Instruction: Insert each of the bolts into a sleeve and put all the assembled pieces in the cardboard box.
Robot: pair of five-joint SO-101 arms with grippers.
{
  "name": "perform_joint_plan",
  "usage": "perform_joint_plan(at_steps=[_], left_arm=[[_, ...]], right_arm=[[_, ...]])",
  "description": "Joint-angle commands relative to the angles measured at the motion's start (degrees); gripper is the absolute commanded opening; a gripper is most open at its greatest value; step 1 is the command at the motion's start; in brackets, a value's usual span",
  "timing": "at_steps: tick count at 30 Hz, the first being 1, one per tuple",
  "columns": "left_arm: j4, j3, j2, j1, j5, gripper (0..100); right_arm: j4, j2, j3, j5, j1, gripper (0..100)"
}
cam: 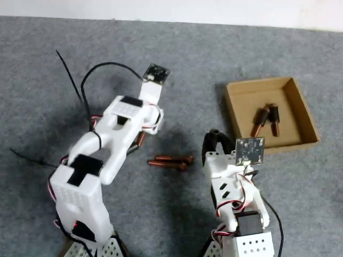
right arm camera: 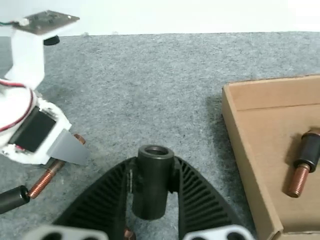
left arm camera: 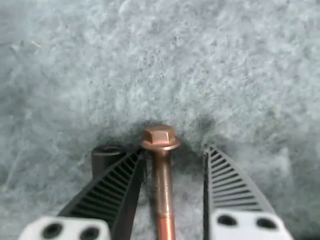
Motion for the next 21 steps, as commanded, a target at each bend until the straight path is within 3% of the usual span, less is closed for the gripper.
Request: perform_joint_plan(at_steps=[1, 21], left_arm=[[4.92, -5.49, 1.63, -0.84, -0.97, 17], [10.55, -5.85, 1.71, -2.24, -1.32, 17]], right_arm=[[0.04, -1.1, 1.45, 0.7, 0.57, 0.5], [0.04, -1.1, 1.54, 0.7, 0.57, 0.7]])
